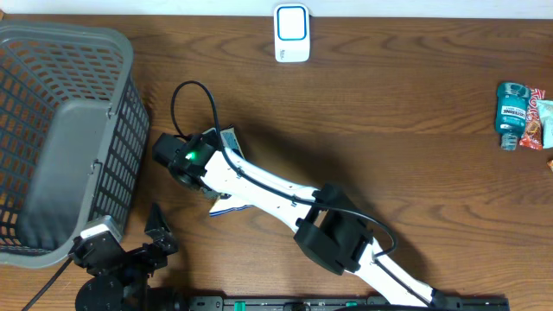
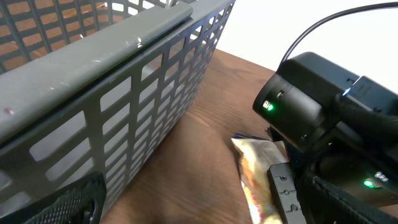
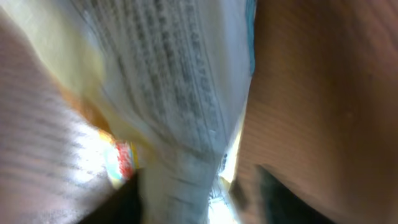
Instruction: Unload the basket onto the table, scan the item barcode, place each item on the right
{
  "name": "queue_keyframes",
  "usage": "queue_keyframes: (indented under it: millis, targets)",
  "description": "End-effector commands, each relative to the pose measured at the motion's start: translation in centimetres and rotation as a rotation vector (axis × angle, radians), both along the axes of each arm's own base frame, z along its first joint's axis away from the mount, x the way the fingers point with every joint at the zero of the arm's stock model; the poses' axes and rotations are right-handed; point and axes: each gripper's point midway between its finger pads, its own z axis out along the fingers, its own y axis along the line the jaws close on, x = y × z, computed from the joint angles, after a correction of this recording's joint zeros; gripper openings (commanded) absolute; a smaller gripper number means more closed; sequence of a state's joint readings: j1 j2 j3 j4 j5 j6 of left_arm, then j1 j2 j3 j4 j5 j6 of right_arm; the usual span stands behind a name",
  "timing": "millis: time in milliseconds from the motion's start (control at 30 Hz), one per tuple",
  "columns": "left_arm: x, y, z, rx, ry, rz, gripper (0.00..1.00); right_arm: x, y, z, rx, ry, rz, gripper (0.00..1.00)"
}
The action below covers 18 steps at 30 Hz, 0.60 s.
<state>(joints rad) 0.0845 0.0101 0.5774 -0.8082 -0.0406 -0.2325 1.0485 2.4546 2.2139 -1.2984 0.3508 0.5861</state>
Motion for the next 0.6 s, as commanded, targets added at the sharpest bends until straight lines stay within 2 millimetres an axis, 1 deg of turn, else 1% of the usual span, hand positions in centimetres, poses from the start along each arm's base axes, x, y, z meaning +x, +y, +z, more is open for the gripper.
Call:
queue_keyframes:
  millis: [0, 67, 167, 233, 300, 333, 367, 400, 433, 467, 500, 533, 567]
  targets:
    - [-0.1, 0.3, 0.1, 0.006, -0.007, 0.016, 0.98, 1.6, -2.7, -2.1, -0.108, -0.023, -0.049, 0.16]
    - [-0.1, 0.3, 0.1, 0.006, -0.007, 0.016, 0.98, 1.7, -3.3, -2.4, -0.118, 0.01, -0.049, 0.13]
    - [-0.1, 0.3, 0.1, 0.006, -0.007, 0.016, 0.98, 1.6, -3.8, -3.0, -0.102, 0.127, 0.034, 0.01]
    - [-0.1, 0.3, 0.1, 0.006, -0.007, 0.016, 0.98, 1.1, -3.8, -3.5, -0.062, 0.223, 0.087, 0.01]
    - [-0.1, 0.3, 0.1, 0.006, -0.007, 0.016, 0.98, 0.0, -3.5, -3.8, 0.056, 0.421, 0.209, 0.01]
    - [-0.1, 0.3, 0.1, 0.006, -0.007, 0.016, 0.98, -0.9, -3.2, -3.5, 0.15, 0.535, 0.288, 0.01]
    - [-0.1, 0.3, 0.1, 0.006, -0.007, 0.016, 0.98, -1.3, -3.1, -3.2, 0.202, 0.587, 0.329, 0.01]
    - [-0.1, 0.3, 0.1, 0.006, -0.007, 0.016, 0.98, -2.5, -2.9, -2.0, 0.35, 0.715, 0.447, 0.01]
    - [-0.1, 0.3, 0.1, 0.006, -0.007, 0.016, 0.98, -2.9, -3.0, -1.3, 0.424, 0.765, 0.499, 0.01]
    - [-0.1, 0.3, 0.1, 0.006, -0.007, 0.016, 0.98, -3.5, -3.3, 0.5, 0.572, 0.843, 0.583, 0.01]
    - [-0.1, 0.3, 0.1, 0.006, -0.007, 0.016, 0.98, -3.5, -3.5, 1.1, 0.627, 0.863, 0.604, 0.01]
    - [-0.1, 0.3, 0.1, 0.006, -0.007, 0.016, 0.98, -3.2, -4.3, 2.7, 0.75, 0.895, 0.623, 0.01]
    - [-0.1, 0.3, 0.1, 0.006, -0.007, 0.016, 0.98, -2.3, -5.1, 3.8, 0.84, 0.902, 0.61, 0.01]
